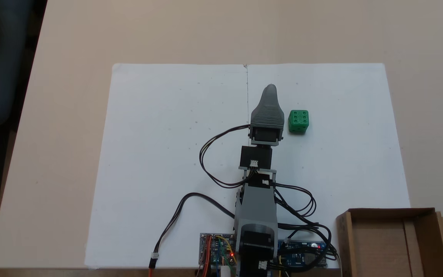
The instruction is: Grasp a green dice and put it in the bin.
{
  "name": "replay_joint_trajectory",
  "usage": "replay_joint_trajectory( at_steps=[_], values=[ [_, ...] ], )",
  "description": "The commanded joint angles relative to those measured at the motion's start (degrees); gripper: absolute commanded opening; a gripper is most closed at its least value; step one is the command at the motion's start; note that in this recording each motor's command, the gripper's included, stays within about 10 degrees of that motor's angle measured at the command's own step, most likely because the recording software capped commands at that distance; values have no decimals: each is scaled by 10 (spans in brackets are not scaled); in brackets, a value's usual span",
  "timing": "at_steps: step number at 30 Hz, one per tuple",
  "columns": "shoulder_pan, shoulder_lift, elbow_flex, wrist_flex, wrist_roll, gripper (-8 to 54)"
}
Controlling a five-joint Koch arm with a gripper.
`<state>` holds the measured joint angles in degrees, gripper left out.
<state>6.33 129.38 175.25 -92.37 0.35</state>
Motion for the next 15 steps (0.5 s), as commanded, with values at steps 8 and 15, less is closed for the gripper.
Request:
replay_joint_trajectory(
  at_steps=[8, 15],
  values=[
    [10, 63, 41, -27, -36, 446],
    [-21, 62, 41, 2, -35, 439]
  ],
)
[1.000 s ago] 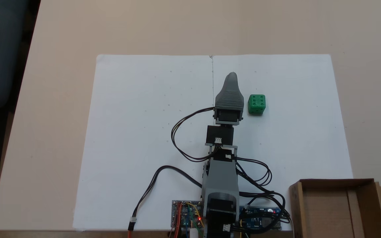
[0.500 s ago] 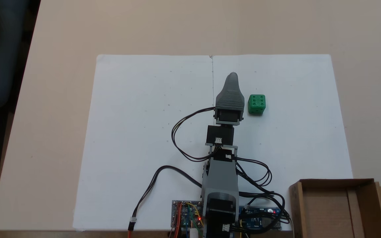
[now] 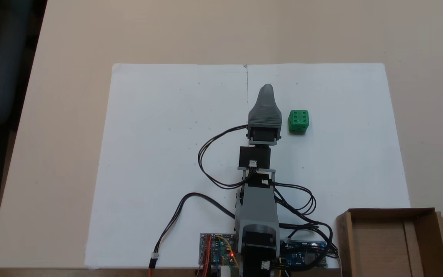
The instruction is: Grasp a green dice and put it in the bin.
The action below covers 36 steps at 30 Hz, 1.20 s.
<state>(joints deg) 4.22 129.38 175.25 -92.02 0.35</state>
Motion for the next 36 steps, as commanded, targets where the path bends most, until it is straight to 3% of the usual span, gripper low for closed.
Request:
replay_joint_trajectory(
  at_steps=[1, 17, 36],
  values=[
    [1, 62, 41, -1, -35, 439],
    [11, 62, 26, 42, -35, 430],
    [6, 62, -498, 794, -25, 430]
  ],
)
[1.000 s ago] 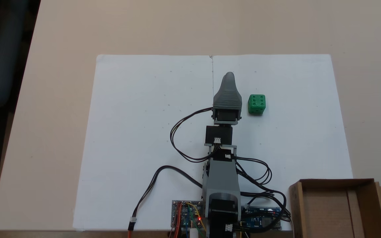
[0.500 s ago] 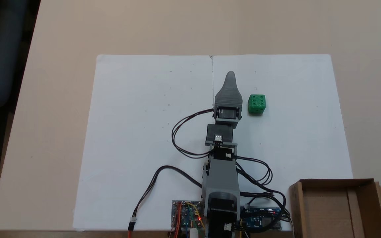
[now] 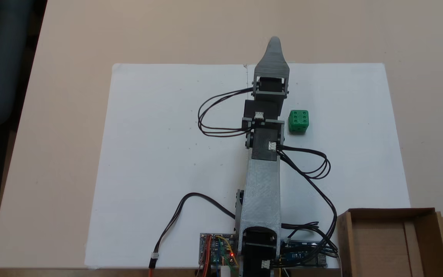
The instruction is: Grasp a green dice and put it in the bin.
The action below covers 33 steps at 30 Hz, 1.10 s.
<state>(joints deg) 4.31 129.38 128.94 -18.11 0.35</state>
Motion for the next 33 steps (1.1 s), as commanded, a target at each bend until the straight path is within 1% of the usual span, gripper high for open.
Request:
replay_joint_trajectory(
  at_steps=[1, 6, 8, 9, 10, 16, 18, 21, 28, 33],
  values=[
    [4, 62, -45, 93, -25, 431],
    [6, 61, -65, 276, -25, 432],
    [9, 61, -91, 338, -25, 432],
    [10, 58, -114, 402, -25, 432],
    [4, 30, -134, 416, -26, 432],
    [1, -51, -178, 600, -65, 438],
    [-5, -62, -200, 686, -70, 443],
    [-5, -65, -223, 751, -83, 446],
    [24, -143, -309, 787, -112, 446],
    [48, -155, -323, 788, -132, 446]
  ],
)
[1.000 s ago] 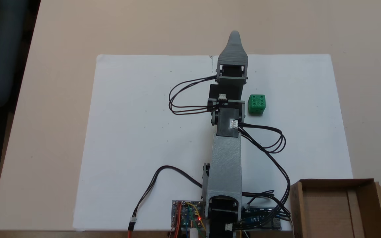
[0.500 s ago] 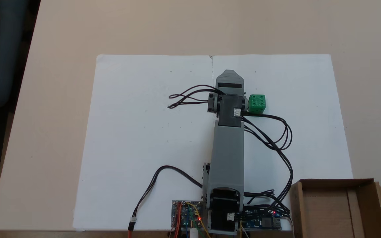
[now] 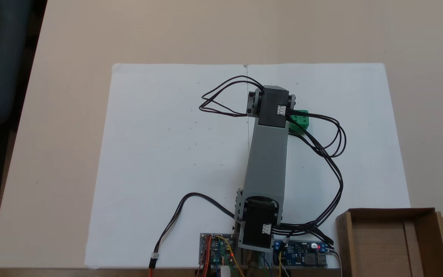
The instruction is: Grasp a green dice and put it in the bin.
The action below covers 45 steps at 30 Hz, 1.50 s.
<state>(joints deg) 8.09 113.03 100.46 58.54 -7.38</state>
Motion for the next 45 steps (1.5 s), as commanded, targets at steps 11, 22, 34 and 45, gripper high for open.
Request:
replay_joint_trajectory(
  at_steps=[11, 22, 34, 45],
  values=[
    [83, -32, -99, 42, -99, 446],
    [160, -89, -128, 70, -153, 448],
    [192, -163, -128, 76, -241, 453],
    [206, -178, -139, 57, -238, 451]
  ],
)
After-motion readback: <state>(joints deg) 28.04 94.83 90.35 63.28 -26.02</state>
